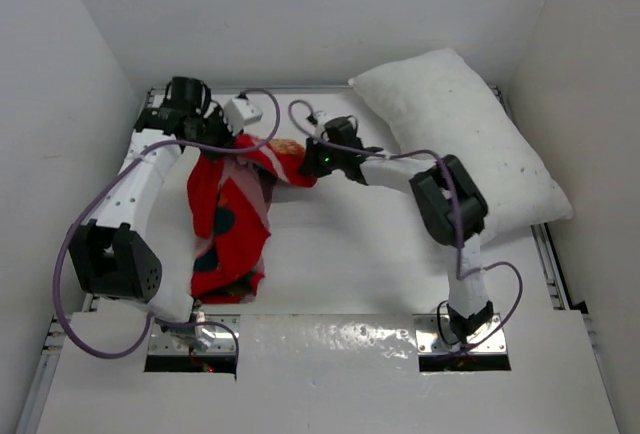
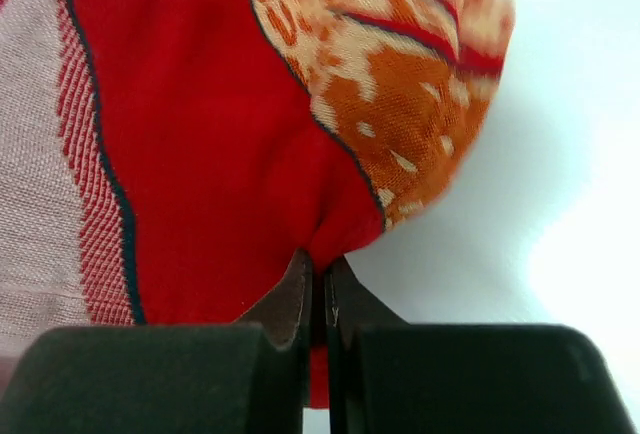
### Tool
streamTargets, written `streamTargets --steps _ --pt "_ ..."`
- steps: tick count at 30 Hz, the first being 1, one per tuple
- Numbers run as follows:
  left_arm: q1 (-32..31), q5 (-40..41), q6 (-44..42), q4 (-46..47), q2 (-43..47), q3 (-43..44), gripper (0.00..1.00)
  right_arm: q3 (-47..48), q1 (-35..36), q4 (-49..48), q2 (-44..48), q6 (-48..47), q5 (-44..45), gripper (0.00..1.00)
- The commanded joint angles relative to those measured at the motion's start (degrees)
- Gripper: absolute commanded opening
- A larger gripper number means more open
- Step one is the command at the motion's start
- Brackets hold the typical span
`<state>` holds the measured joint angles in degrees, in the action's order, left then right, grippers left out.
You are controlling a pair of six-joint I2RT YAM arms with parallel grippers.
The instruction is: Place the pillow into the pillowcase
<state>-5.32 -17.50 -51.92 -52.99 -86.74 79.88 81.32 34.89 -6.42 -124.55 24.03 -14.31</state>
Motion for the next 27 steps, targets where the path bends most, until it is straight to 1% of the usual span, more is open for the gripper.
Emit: streamTargets --steps 1,3,4,6,7,8,9,10,11,12,13,14,15,16,17,18,19,20,21,22,23,24,25,26,27 --pt "-1.00 -14.62 1.47 -0.26 4.47 11.32 0.00 -5.52 -7.53 -14.56 18.76 9.96 -1.78 0.00" --pt "-1.79 -19.48 0.86 -0.97 4.74 12.84 0.00 -7.48 -10.36 -15.47 25.29 9.81 0.58 0.00" --pt "-2.32 -24.38 1.12 -0.62 5.00 13.46 0.00 -7.32 -12.37 -13.47 31.07 6.76 1.55 0.00" --pt "-2.94 -29.06 4.27 1.82 5.18 14.86 0.00 -5.39 -13.36 -7.95 36.02 1.57 5.66 0.00" --pt "-3.20 -33.26 6.02 3.32 5.18 15.57 0.00 -2.25 -13.36 -6.43 37.96 -3.68 6.47 0.00" --pt "-3.38 -35.13 11.18 4.90 5.09 16.36 0.00 -0.22 -13.36 -5.02 40.59 -5.64 7.01 0.00" --pt "-3.38 -36.72 15.06 9.70 5.09 17.84 0.00 1.98 -13.27 -2.75 41.23 -6.97 7.45 0.00" --pt "-3.38 -38.73 18.84 12.36 4.83 18.73 0.00 7.05 -13.27 -1.51 41.49 -9.16 7.45 0.00" --pt "-3.38 -39.71 26.36 14.65 4.65 19.52 0.00 10.06 -13.27 -0.28 40.71 -9.87 7.54 0.00" --pt "-3.38 -40.50 30.43 19.11 4.39 21.27 0.00 15.66 -13.36 1.48 39.75 -10.75 7.36 0.00" --pt "-3.29 -42.60 39.18 21.68 4.04 21.72 0.00 18.15 -13.27 1.84 38.43 -10.76 7.28 0.00" --pt "-3.12 -43.66 43.96 24.49 4.12 21.81 0.00 20.87 -13.36 1.84 35.20 -10.41 7.27 0.00" --pt "-3.03 -44.89 48.62 31.22 4.30 20.16 0.00 26.21 -13.27 1.50 33.08 -8.67 7.19 0.00" --pt "-1.98 -43.95 53.02 34.59 5.08 18.75 0.00 29.13 -13.27 1.41 30.53 -7.17 6.58 0.00" --pt "-0.41 -42.72 64.55 37.93 5.52 14.39 0.00 32.29 -13.27 1.06 24.59 -5.59 6.14 0.00" --pt "1.70 -42.88 71.89 48.14 5.96 11.30 0.00 38.41 -13.27 -0.08 21.14 -1.83 5.78 0.00" --pt "6.33 -43.49 86.84 56.25 6.14 7.35 0.00 41.52 -13.27 -0.35 17.54 0.38 6.13 0.00" --pt "9.07 -43.93 92.73 67.29 6.14 0.26 0.00 45.21 -13.27 -0.09 9.76 2.32 6.91 0.00" --pt "12.58 -43.24 97.23 68.71 5.88 -2.16 0.00 52.03 -13.27 0.35 5.68 5.29 7.62 0.00" --pt "13.92 -42.54 95.53 67.42 5.79 -4.01 0.04 54.71 -13.27 0.96 1.98 6.63 9.02 0.00" --pt "15.07 -41.75 91.95 60.18 5.70 -6.11 0.05 56.48 -13.45 1.49 -3.54 8.73 9.90 0.00" --pt "15.77 -38.00 86.34 55.07 5.88 -6.40 0.08 56.32 -13.54 1.32 -5.33 9.27 10.43 0.09" --pt "16.74 -34.83 74.89 48.40 5.88 -6.49 0.17 55.10 -13.54 1.32 -6.22 9.71 11.13 0.24" --pt "16.92 -30.71 70.86 40.94 5.88 -7.10 0.24 53.52 -13.71 2.01 -6.84 10.33 10.97 0.46" --pt "17.97 -23.71 67.51 39.12 6.05 -7.71 0.35 51.16 -13.80 2.89 -6.93 10.25 10.27 0.81"
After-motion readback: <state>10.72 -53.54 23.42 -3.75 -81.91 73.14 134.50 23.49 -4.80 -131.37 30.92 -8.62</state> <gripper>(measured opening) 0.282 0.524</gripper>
